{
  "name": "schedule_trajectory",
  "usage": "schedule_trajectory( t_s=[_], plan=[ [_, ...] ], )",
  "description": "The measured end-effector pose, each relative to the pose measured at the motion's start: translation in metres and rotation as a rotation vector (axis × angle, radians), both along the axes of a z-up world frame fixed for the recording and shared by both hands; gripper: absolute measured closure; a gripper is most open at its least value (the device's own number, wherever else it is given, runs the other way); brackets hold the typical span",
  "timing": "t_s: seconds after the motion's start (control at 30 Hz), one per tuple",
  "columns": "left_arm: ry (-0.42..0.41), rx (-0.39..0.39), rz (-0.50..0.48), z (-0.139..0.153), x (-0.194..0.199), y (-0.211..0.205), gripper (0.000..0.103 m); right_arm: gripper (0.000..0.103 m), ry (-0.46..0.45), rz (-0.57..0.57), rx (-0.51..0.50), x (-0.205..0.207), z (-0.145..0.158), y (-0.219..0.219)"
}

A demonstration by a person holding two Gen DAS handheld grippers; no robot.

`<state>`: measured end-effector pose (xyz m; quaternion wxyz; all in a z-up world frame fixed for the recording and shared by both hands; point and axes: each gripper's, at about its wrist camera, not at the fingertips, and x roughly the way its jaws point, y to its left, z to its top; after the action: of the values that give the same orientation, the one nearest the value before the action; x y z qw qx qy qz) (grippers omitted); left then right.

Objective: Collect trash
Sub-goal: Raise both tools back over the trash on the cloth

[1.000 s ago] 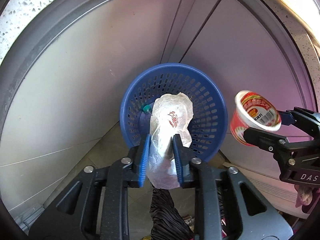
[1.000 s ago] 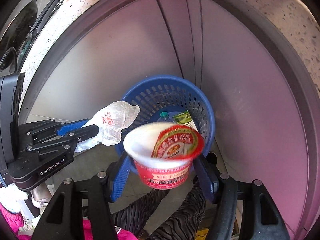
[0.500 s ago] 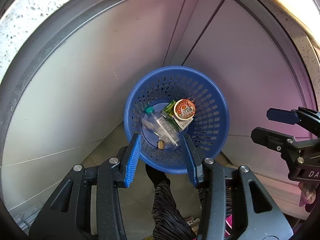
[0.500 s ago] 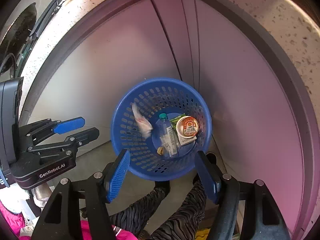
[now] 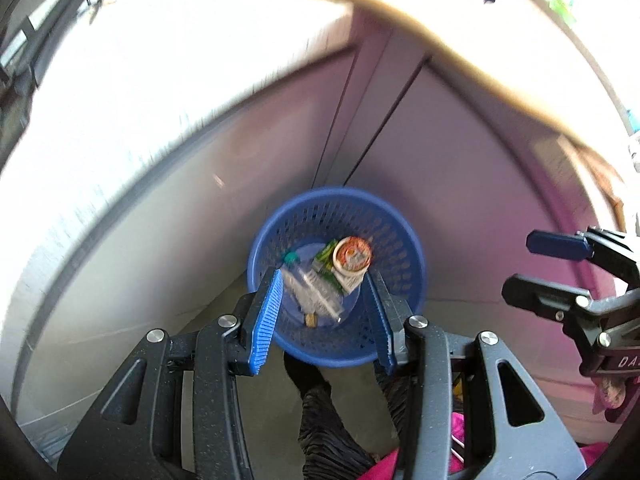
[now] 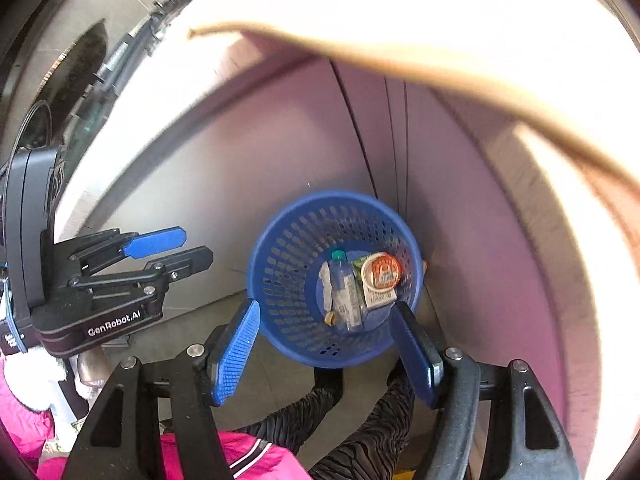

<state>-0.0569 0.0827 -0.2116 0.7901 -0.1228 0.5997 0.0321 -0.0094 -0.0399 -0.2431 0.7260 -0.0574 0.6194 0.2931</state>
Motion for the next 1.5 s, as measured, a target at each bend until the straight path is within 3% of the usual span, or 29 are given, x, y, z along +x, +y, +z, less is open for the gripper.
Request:
schedule_trajectory(
  t_s=[0.23, 0.33, 0.7, 0.8, 1.03, 1.3, 1.5],
  plan=[
    [-0.100, -0.001, 0.028, 0.046, 0.027, 0.003, 0.061, 0.031, -0.074, 0.010, 0.073, 0.011, 0.052, -0.017],
    [-0.133, 0.004, 0.035, 0.062, 0.042, 0.001, 0.048, 0.028, -0.118, 0.008, 0.093, 0.019, 0.073, -0.025],
    [-0.207, -0.024, 0.076, 0.105, 0.108, -0.007, 0.043, 0.023, -0.261, -0.070, 0.134, 0.081, 0.131, -0.074],
    [-0.215, -0.022, 0.088, 0.110, 0.127, -0.012, 0.034, 0.023, -0.279, -0.096, 0.131, 0.105, 0.138, -0.088],
    [-0.231, -0.066, 0.139, 0.123, 0.179, -0.019, 0.024, 0.022, -0.298, -0.126, 0.122, 0.152, 0.141, -0.106],
    [-0.189, -0.091, 0.178, 0.121, 0.233, -0.039, 0.023, 0.022, -0.293, -0.106, 0.105, 0.184, 0.132, -0.109],
    [-0.118, -0.016, 0.170, 0.107, 0.267, -0.057, 0.023, 0.022, -0.284, -0.096, 0.091, 0.201, 0.123, -0.112]
  ],
)
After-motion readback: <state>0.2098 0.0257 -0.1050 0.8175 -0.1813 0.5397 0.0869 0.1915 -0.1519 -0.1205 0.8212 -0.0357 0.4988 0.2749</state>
